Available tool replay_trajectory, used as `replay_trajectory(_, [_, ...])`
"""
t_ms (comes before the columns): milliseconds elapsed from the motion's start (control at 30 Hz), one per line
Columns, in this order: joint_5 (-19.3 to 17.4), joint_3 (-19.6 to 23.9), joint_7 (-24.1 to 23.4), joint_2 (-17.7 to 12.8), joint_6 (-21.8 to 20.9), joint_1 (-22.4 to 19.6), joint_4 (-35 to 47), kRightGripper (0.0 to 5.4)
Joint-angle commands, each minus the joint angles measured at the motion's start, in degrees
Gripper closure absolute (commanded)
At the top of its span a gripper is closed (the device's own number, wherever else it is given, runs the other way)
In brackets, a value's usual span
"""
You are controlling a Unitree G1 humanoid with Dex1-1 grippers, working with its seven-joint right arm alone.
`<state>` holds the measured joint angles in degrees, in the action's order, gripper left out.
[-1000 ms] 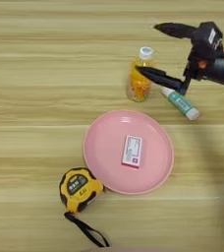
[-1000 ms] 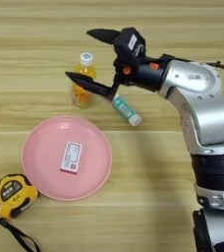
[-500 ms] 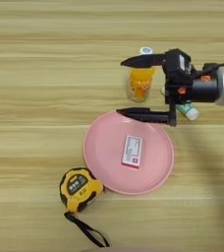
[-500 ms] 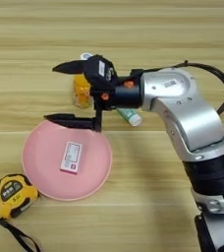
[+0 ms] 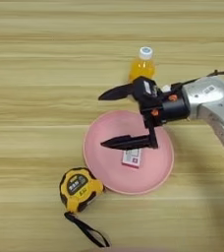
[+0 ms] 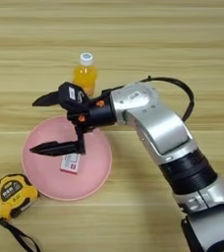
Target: Move the objects on the table
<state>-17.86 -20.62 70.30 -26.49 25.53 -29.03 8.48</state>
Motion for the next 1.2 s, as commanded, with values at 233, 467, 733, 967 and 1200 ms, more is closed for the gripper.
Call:
replay_trajectory(233, [3.8, -3.7, 2.9, 2.2, -3.6, -5.9, -4.9, 0.04])
replay_trajectory(467, [6.2, -6.5, 6.6, 2.6, -5.5, -5.8, -7.0, 0.04])
replay_trajectory(733, [11.6, -9.6, 6.9, 4.2, -13.1, -5.3, -8.7, 0.04])
replay_trajectory(967, [14.7, -11.8, 7.7, 6.0, -16.5, -5.9, -11.9, 0.04])
replay_trajectory(1200, [18.2, -14.1, 8.9, 6.9, -20.0, -5.9, -14.8, 0.04])
